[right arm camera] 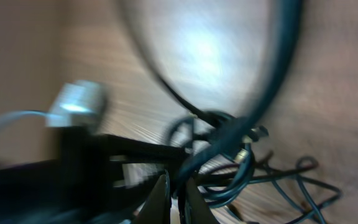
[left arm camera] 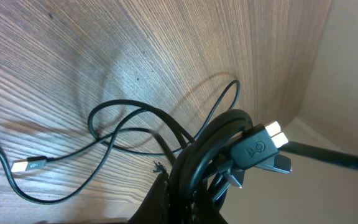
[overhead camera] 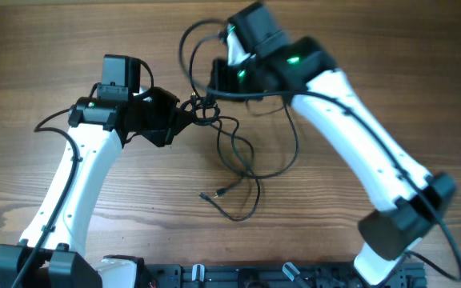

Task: Untangle cables

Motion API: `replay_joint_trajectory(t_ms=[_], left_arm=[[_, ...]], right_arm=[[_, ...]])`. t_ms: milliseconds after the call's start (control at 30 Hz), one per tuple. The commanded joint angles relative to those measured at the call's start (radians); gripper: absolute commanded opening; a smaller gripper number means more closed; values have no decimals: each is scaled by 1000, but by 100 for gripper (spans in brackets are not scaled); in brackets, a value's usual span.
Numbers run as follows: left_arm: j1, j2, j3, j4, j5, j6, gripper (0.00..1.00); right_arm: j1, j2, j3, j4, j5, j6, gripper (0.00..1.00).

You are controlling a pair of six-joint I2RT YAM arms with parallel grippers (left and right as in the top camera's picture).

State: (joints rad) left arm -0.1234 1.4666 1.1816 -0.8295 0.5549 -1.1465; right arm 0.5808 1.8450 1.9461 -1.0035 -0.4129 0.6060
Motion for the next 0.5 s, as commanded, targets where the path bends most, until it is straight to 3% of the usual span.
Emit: replay_joint_trajectory(t_ms=[0,367,467], left_arm=[[-4,-4,0,-4,-13,17,4],[-4,-4,0,-27,-25,43,4],[-4,-4,0,-27,-25,42,4]], right_arm=[[-108,-160,72,69,-215,-26,4],[-452,-298,72,277,-672,96,4],[-502,-298,72,233,-705,65,4]])
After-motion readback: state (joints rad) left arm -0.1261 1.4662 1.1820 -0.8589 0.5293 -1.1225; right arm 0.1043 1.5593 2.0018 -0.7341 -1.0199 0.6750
